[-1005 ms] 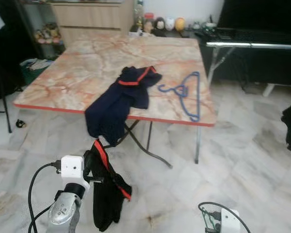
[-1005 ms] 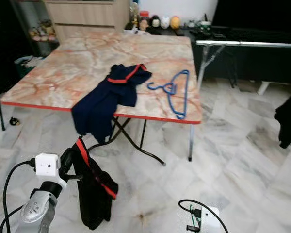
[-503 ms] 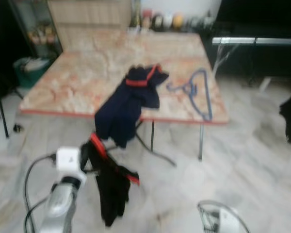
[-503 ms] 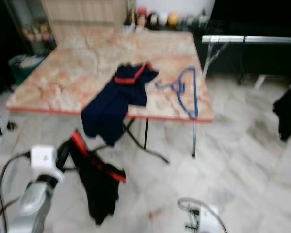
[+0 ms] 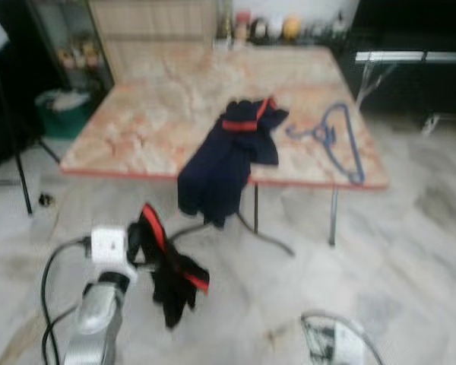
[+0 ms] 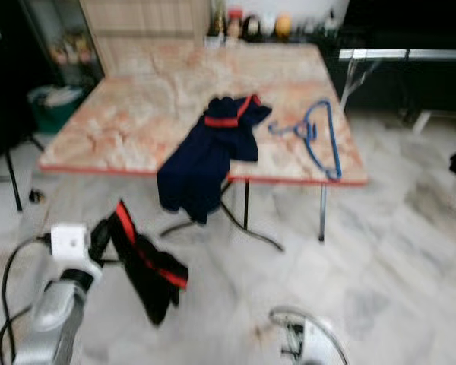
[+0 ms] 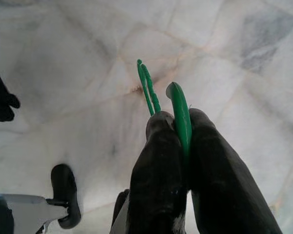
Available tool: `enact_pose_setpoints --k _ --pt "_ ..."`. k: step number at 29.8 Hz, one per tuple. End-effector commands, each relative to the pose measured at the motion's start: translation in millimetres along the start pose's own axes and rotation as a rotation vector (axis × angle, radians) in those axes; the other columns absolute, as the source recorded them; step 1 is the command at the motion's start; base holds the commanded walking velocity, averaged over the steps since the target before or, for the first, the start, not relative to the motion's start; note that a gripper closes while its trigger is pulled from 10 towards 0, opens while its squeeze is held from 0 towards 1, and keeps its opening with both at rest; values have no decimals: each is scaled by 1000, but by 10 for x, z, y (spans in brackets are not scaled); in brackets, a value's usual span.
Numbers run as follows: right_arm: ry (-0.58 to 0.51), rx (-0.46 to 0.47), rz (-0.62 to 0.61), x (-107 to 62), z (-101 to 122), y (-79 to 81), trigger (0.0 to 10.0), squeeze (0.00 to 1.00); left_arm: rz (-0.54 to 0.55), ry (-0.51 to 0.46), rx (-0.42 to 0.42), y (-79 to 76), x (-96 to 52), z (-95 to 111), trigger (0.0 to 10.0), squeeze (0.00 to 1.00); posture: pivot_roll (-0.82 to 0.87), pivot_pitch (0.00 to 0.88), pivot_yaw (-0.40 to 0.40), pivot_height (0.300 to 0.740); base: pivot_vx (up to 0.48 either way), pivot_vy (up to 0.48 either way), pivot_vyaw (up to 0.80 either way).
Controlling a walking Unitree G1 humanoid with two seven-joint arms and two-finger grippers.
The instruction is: Hang hanger
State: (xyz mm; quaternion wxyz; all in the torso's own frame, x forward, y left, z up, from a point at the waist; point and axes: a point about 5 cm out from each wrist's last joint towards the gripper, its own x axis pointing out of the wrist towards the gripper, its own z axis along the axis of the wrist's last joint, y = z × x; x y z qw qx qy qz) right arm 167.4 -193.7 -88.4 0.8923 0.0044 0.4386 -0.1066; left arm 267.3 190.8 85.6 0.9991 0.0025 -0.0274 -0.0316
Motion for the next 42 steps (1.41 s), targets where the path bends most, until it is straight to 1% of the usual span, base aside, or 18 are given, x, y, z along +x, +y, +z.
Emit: enact_pose_setpoints --k 1,3,6,9,12,15,16,20,21,22,24,25,27,28,30,34,36,42 --pt "11 -2 -18 -11 -48 -76 10000 0 -10 -34 1 -28 34 81 10000 0 78 0 21 740 0 289 0" --pt "12 -3 -20 -16 -65 -106 10000 0 -17 -35 11 -37 37 88 10000 0 76 0 21 740 0 0 0" --pt "15 -1 -28 -26 -95 -210 10000 0 -18 -41 0 -54 40 106 10000 0 76 0 21 740 0 0 0" --pt "17 -1 -31 -32 -112 -240 10000 0 -17 -48 -7 -61 45 127 10000 0 77 0 20 740 0 0 0" --pt "20 0 -33 -41 -137 -258 10000 0 -10 -84 -18 -73 61 217 10000 0 80 1 18 740 0 0 0" --pt "19 -2 -29 -41 -139 -236 10000 0 -9 -105 -31 -82 76 273 10000 0 81 3 18 740 0 0 0" --pt "18 -5 -23 -37 -128 -190 10000 0 -7 -108 -31 -87 94 298 10000 0 84 2 16 740 0 0 0" --pt "14 -8 -12 -29 -104 -119 10000 0 2 -132 -29 -91 138 377 10000 0 81 2 17 740 0 0 0" --pt "12 -8 -9 -25 -90 -96 10000 0 12 -156 -31 -81 176 457 10000 0 79 3 17 740 0 0 0" --pt "12 -8 -9 -25 -90 -96 10000 0 12 -156 -31 -81 176 457 10000 0 79 3 17 740 0 0 0" --pt "12 -9 -6 -23 -84 -71 10000 0 22 -207 -21 -74 264 629 10000 0 84 4 16 740 0 0 0" --pt "12 -9 -6 -23 -84 -71 10000 0 22 -207 -21 -74 264 629 10000 0 84 4 16 740 0 0 0" --pt "12 -9 -7 -22 -82 -70 10000 0 28 -252 -24 -79 333 780 10000 0 85 1 16 740 0 0 0" --pt "12 -9 -7 -22 -82 -70 10000 0 28 -252 -24 -79 333 780 10000 0 85 1 16 740 0 0 0" --pt "9 -6 -8 -21 -76 -85 10000 0 34 -302 -30 -96 392 928 10000 0 83 2 17 740 0 0 0" --pt "8 -6 -8 -20 -74 -87 10000 0 34 -336 -35 -115 422 1027 10000 0 84 2 16 740 183 0 0" --pt "7 -6 -8 -20 -74 -89 10000 0 43 -364 -40 -128 461 1131 10000 0 85 3 16 740 315 0 0" --pt "8 -10 -5 -20 -73 -88 10000 0 62 -379 -72 -110 510 1193 10000 0 87 3 17 740 362 0 0"
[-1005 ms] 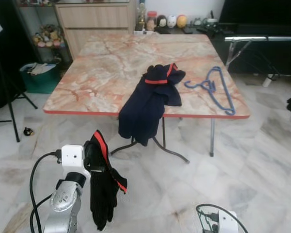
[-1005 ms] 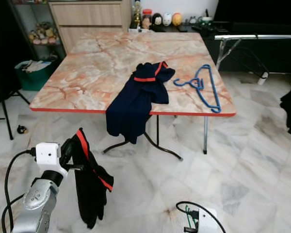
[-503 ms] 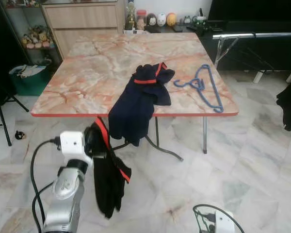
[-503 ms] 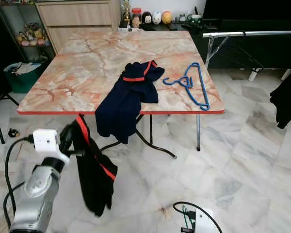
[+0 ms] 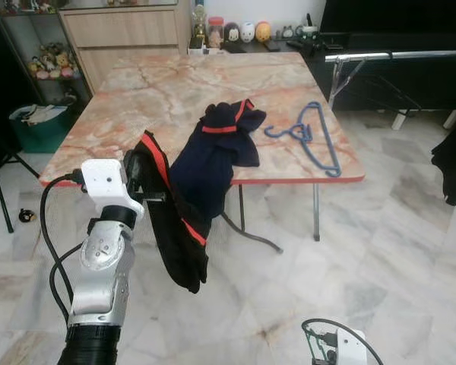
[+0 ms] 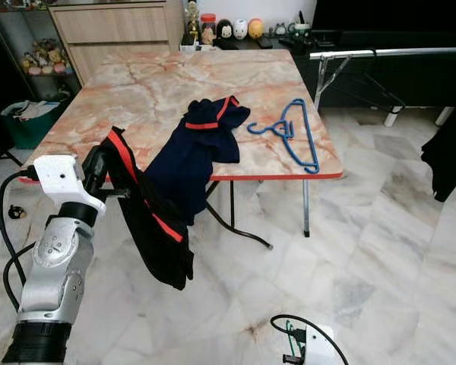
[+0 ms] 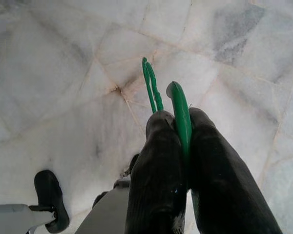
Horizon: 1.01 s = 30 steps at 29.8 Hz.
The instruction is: Hang hanger
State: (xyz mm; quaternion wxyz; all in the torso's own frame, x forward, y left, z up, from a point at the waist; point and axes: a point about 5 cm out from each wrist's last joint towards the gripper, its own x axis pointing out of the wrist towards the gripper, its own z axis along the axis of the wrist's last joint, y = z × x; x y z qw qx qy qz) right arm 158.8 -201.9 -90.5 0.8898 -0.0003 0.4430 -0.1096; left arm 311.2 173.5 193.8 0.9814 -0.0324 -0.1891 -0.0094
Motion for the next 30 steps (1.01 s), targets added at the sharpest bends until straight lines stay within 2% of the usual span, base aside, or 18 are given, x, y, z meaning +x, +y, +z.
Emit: enact_pose_setpoints --k 1,20,25,29,30 --pt "-1 -4 5 -1 -1 9 10000 0 21 -52 -15 23 53 131 10000 0 87 3 17 740 382 0 0" --pt "2 -1 10 -3 -11 23 10000 0 19 -52 7 63 152 179 10000 0 85 0 25 740 378 0 0" --pt "5 -1 12 -5 -18 28 10000 0 21 -90 33 118 278 287 10000 0 94 0 27 740 413 0 0" --pt "6 1 14 -5 -19 35 10000 0 14 -109 54 165 445 379 10000 0 94 0 32 740 330 0 0" --pt "5 2 15 -5 -19 37 10000 0 10 -121 57 181 525 430 10000 0 94 0 33 740 330 0 0"
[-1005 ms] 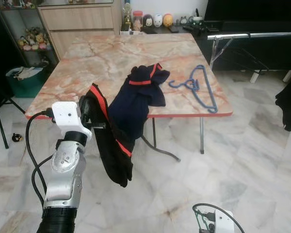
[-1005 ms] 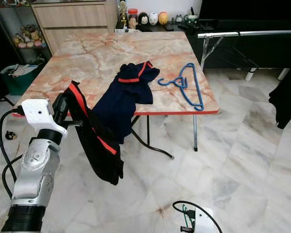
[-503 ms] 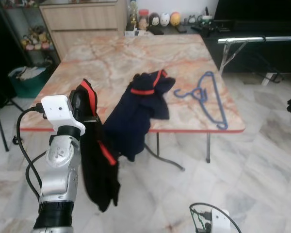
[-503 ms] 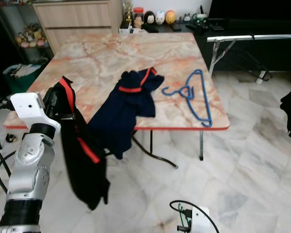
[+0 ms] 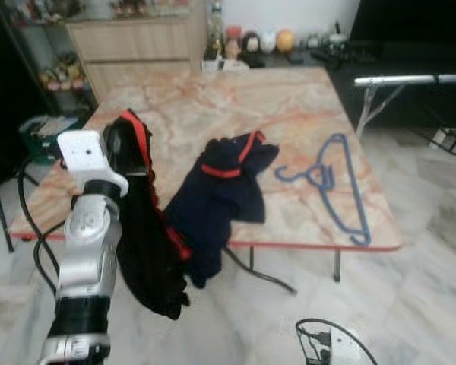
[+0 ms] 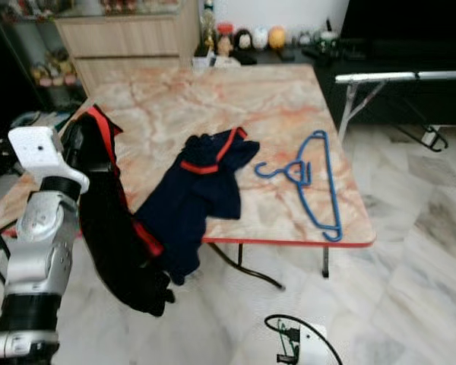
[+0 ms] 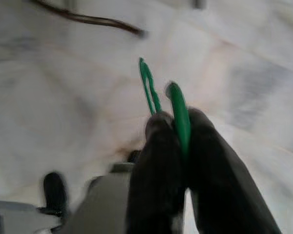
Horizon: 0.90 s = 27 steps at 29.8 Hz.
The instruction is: Hang hanger
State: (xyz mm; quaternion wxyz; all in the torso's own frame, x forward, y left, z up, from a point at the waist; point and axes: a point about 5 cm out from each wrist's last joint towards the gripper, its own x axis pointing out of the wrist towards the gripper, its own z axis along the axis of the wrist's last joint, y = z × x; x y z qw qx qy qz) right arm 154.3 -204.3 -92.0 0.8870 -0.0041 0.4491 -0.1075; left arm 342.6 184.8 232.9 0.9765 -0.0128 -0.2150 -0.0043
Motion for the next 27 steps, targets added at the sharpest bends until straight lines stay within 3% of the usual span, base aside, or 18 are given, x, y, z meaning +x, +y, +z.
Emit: enact_pose_setpoints --k 1,6,11,16,22,27 --pt "-7 12 16 4 24 68 10000 0 10 -71 17 94 123 183 10000 0 94 0 33 740 330 0 0" --pt "-7 16 13 5 28 67 10000 0 20 -100 26 141 342 321 10000 0 104 0 30 740 332 0 0" --pt "-8 17 14 7 34 64 10000 0 64 -188 31 220 577 568 10000 0 111 0 27 740 330 0 0" --pt "-9 17 14 8 37 64 10000 0 103 -228 7 302 690 670 10000 0 109 0 29 740 329 0 0" --pt "-7 17 14 7 33 64 10000 0 80 -213 -15 288 698 608 10000 0 111 0 29 740 313 0 0" --pt "-5 16 17 6 27 64 10000 0 -37 -133 -74 174 517 338 10000 0 110 0 30 740 0 0 0"
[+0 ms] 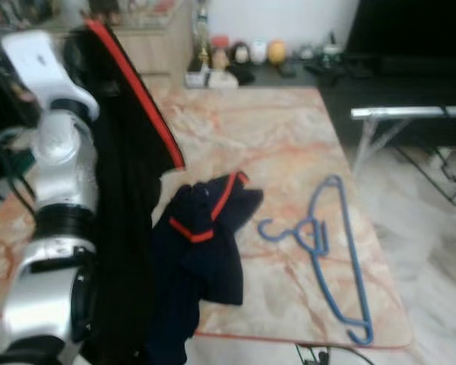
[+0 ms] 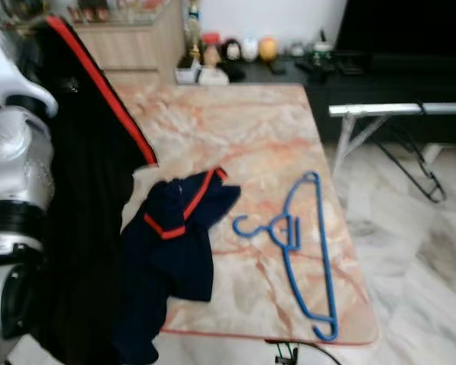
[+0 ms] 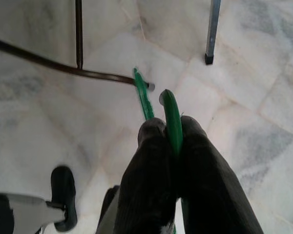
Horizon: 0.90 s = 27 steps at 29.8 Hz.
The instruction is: Hang hanger
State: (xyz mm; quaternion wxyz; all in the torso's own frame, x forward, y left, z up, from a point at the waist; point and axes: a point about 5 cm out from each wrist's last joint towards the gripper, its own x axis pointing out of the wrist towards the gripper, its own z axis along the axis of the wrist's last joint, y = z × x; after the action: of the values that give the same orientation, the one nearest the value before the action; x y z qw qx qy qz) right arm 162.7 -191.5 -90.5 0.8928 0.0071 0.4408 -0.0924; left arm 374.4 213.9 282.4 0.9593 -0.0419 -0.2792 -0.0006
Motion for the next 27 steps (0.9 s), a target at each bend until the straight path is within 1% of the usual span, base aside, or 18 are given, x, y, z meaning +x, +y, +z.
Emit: enact_pose_setpoints --k 1,3,6,7,8,9,10,11,12,14,15,16,17,20,21,22,23,27 --pt "13 4 -21 -10 -40 -77 10000 0 -64 68 -38 -108 -192 -161 10000 0 107 0 31 740 0 0 0" --pt "13 6 -22 -11 -44 -77 10000 0 -73 87 -58 -106 -290 -215 10000 0 105 0 30 740 0 0 0" --pt "16 6 -29 -12 -51 -84 10000 0 -59 155 -83 -46 -548 -349 10000 0 111 1 30 740 0 0 0" --pt "17 5 -30 -13 -52 -85 10000 0 -58 167 -90 -36 -594 -370 10000 0 111 1 30 740 0 0 0" --pt "17 7 -30 -14 -56 -86 10000 0 -69 199 -68 -21 -718 -416 10000 0 110 5 31 740 0 0 0" --pt "18 7 -31 -15 -59 -88 10000 0 -68 233 -75 -2 -853 -457 10000 0 112 5 32 740 0 0 0" --pt "18 7 -31 -15 -59 -88 10000 0 -68 233 -75 -2 -853 -457 10000 0 112 5 32 740 0 0 0" --pt "18 5 -31 -15 -60 -90 10000 0 -71 270 -83 6 -965 -488 10000 0 114 8 32 740 0 0 0" --pt "18 5 -31 -15 -60 -91 10000 0 -83 290 -79 1 -1024 -505 10000 0 115 8 32 740 0 0 0" --pt "18 4 -30 -15 -60 -91 10000 0 -104 331 -83 -18 -1124 -547 10000 0 115 9 32 740 0 0 0" --pt "18 3 -30 -15 -59 -91 10000 0 -139 389 -92 -66 -1215 -607 10000 0 115 9 32 740 0 0 0" --pt "18 3 -30 -15 -59 -91 10000 0 -139 389 -92 -66 -1215 -607 10000 0 115 9 32 740 0 0 0" --pt "17 4 -31 -15 -58 -93 10000 0 -195 462 -93 -135 -1309 -672 10000 0 113 7 31 740 0 0 0" --pt "17 6 -33 -14 -57 -92 10000 0 -288 551 -63 -229 -1425 -768 10000 0 111 2 34 740 0 0 0" --pt "17 6 -34 -14 -57 -91 10000 0 -322 595 -50 -256 -1477 -818 10000 380 108 1 34 740 0 0 0" --pt "17 6 -34 -14 -56 -91 10000 0 -344 627 -42 -273 -1513 -852 10000 380 105 1 35 740 0 0 0" --pt "16 7 -35 -15 -57 -90 10000 0 -370 640 -23 -291 -1550 -874 10000 1000 104 0 37 740 0 0 0" --pt "16 10 -36 -16 -59 -90 10000 0 -379 666 -3 -294 -1597 -909 10000 1000 102 0 37 740 0 0 0"
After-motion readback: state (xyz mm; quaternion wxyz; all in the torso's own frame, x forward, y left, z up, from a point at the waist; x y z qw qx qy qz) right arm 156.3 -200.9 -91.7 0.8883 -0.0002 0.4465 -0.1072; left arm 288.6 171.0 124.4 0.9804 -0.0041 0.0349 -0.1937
